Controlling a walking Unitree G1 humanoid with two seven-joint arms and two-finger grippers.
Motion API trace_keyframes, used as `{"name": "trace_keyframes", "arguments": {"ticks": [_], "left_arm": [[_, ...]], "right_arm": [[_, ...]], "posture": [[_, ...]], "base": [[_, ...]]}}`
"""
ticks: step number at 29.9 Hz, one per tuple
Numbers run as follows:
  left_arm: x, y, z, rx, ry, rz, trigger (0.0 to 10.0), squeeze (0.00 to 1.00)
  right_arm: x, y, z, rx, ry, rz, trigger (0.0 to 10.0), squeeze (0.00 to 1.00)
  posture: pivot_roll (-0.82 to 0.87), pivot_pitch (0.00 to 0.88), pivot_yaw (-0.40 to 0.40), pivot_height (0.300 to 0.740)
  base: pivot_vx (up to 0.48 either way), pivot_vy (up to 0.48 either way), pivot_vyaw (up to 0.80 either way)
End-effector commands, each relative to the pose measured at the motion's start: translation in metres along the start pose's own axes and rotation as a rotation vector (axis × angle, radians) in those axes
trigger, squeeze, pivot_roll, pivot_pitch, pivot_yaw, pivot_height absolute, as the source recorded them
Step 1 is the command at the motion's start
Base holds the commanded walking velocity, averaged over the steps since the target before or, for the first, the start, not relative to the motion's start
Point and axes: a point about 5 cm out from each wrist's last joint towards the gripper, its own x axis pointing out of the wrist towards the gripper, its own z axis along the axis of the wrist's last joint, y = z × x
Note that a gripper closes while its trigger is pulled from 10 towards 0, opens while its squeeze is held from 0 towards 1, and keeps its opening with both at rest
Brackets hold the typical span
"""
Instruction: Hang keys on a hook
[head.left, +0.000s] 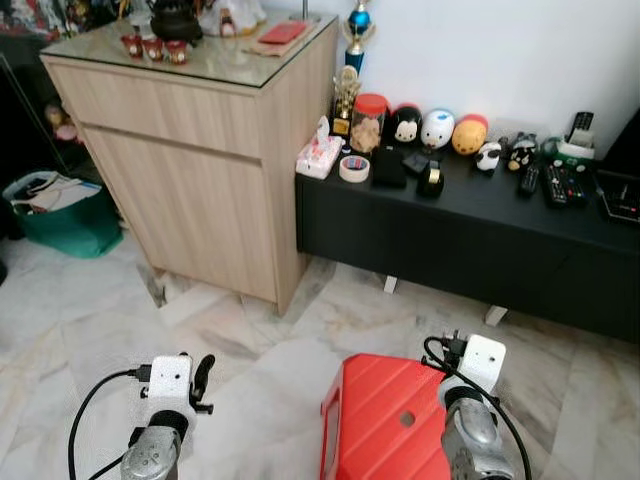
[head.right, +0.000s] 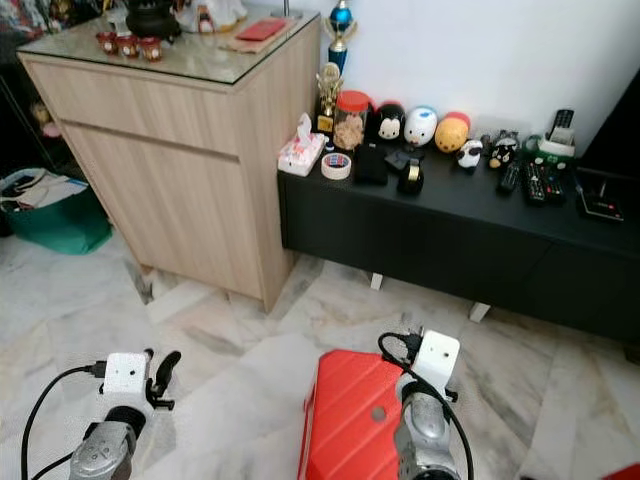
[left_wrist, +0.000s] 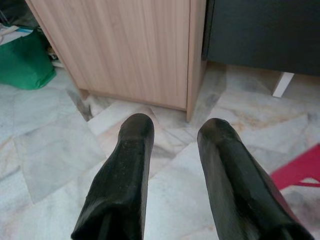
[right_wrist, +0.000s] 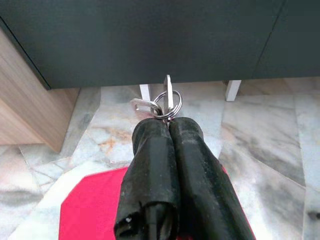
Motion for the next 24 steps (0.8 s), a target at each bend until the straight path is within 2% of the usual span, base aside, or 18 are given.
{"name": "trace_keyframes", "arguments": {"ticks": [1, 24], "left_arm": [[-0.0019, 0.0005, -0.0043, -0.003, 0.020, 0.001, 10.0, 0.00], [-0.0013, 0.0010, -0.0037, -0.001, 0.018, -0.001, 10.0, 0.00]], "right_arm": [[0.0008, -0.0014, -0.0006, 0.005, 0.012, -0.007, 10.0, 0.00], [0.0012, -0.0018, -0.0015, 0.005, 0.021, -0.017, 10.0, 0.00]], "posture": [[0.07, 0.000, -0.041, 0.740], [0.07, 0.000, -0.039, 0.740]], "base": [[-0.266, 0.000, 0.00], [-0.268, 0.000, 0.00]]}}
